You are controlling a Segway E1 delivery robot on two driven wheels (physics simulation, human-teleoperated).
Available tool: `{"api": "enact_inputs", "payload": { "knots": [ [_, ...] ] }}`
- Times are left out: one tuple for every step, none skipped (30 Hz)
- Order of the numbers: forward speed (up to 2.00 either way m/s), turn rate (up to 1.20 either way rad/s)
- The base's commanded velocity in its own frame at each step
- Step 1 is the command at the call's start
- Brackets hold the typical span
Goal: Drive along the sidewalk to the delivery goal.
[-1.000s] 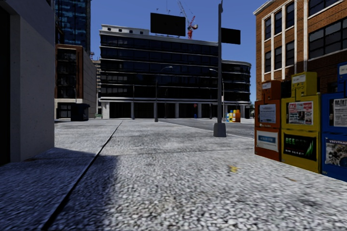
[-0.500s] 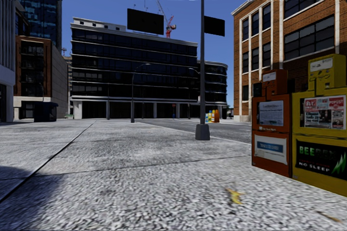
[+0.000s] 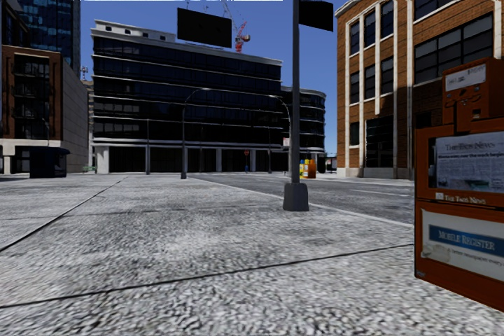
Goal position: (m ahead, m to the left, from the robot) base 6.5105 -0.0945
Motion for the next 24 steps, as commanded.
{"api": "enact_inputs", "payload": {
  "knots": [
    [2.0,0.0],
    [2.0,0.0],
    [2.0,0.0],
    [2.0,0.0],
    [2.0,0.0],
    [2.0,0.0],
    [2.0,0.0],
    [2.0,0.0],
    [2.0,0.0],
    [2.0,0.0],
    [2.0,0.0],
    [2.0,0.0],
    [2.0,0.0],
    [2.0,0.0],
    [2.0,0.0],
    [2.0,0.0],
    [2.0,0.0],
    [2.0,0.0],
    [2.0,0.0],
    [2.0,0.0],
    [2.0,0.0],
    [2.0,0.0],
    [2.0,0.0],
    [2.0,0.0]
  ]
}}
